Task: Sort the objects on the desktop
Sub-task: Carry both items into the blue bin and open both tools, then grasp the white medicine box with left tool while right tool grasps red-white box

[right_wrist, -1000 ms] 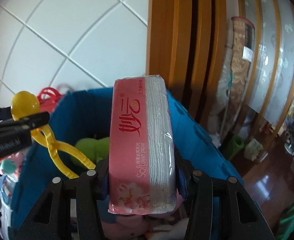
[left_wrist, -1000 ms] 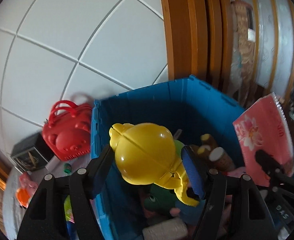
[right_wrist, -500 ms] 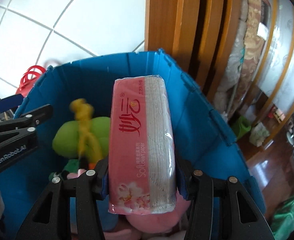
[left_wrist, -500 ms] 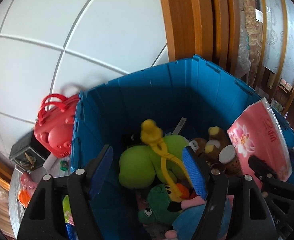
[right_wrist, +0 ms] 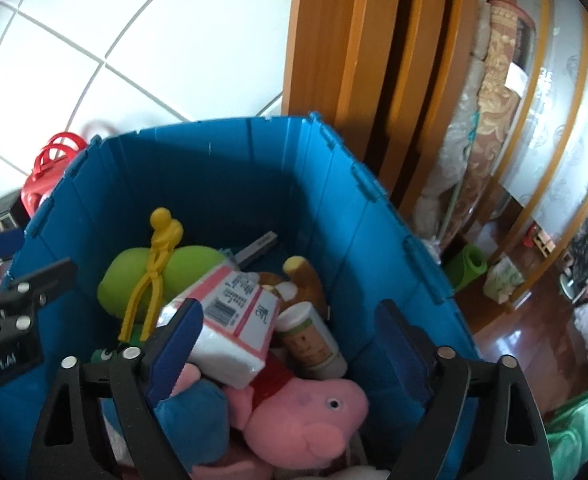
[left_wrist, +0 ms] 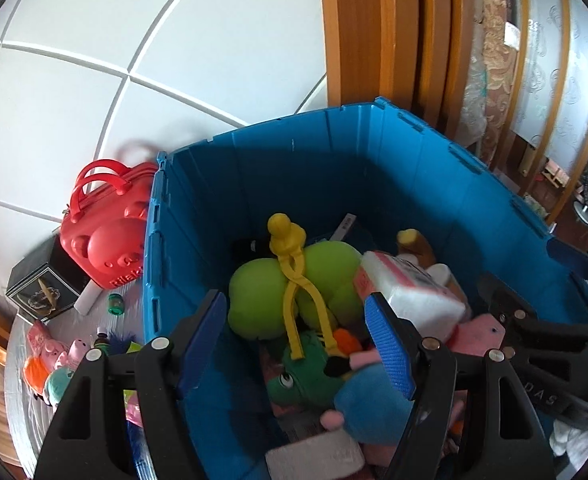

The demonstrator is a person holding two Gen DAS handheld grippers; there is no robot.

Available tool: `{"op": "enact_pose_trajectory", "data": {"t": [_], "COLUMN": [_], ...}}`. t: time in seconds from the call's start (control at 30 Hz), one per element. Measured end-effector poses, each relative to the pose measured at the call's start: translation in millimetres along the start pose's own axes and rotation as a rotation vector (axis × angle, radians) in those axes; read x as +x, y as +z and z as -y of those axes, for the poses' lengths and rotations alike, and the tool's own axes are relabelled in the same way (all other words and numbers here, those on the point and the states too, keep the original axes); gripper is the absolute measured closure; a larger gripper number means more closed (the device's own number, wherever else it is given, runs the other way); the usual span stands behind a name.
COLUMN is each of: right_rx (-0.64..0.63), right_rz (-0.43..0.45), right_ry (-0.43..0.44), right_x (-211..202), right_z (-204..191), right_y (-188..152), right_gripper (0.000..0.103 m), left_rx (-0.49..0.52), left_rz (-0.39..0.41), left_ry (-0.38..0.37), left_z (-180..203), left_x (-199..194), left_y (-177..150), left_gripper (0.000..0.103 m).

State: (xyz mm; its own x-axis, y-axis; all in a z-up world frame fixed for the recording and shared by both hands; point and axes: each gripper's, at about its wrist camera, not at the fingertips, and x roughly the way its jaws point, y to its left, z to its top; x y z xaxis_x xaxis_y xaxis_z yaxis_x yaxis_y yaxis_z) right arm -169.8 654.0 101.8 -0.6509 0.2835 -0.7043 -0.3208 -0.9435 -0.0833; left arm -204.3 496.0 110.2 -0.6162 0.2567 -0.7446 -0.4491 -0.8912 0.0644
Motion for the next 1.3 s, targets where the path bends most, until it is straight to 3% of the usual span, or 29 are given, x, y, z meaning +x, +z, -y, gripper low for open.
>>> {"op": "enact_pose_trajectory", "data": {"t": [0.17, 0.3, 0.47, 0.53, 0.63, 0.77, 1.0, 1.17, 1.3], "right_rx": [0.006, 0.010, 0.013, 0.005, -0.011, -0.052, -0.109, -0.142, -0.176], "right_rz": [0.072, 0.165, 0.275, 0.313, 0.362, 0.370, 0.308, 0.241, 0.146], "right_ry": [0.035, 0.092, 0.201, 0.232, 0.292, 0.389, 0.478, 0.481, 0.460], "right_x": [-39, -81, -122, -135, -151, -161, -146, -116, -77], "right_z": [-5, -19, -54, -72, -107, -162, -258, -318, -359], "right_y": [-8, -18, -32, -37, -45, -57, -76, -93, -111], "right_gripper": [0.000, 0.000, 0.000, 0.000, 0.000, 0.000, 0.000, 0.000, 0.000], "left_rx": [-0.020, -0.049, -0.110, -0.146, -0.202, -0.260, -0.410, -0.483, -0.565], "left_rz": [0.084, 0.192, 0.335, 0.370, 0.413, 0.388, 0.258, 0.154, 0.070], "left_ry": [-0.043, -0.063, -0.012, 0.013, 0.065, 0.103, 0.244, 0.373, 0.423], "left_z": [-16, -37, -80, -102, -143, -201, -324, -402, -446], "left_x": [-40, -81, -126, -137, -149, -148, -123, -98, -75], "left_y": [-18, -42, -88, -105, -135, -175, -248, -304, -342], "left_gripper": [0.032, 0.032, 0.030, 0.020, 0.020, 0.020, 0.020, 0.020, 0.020]}}
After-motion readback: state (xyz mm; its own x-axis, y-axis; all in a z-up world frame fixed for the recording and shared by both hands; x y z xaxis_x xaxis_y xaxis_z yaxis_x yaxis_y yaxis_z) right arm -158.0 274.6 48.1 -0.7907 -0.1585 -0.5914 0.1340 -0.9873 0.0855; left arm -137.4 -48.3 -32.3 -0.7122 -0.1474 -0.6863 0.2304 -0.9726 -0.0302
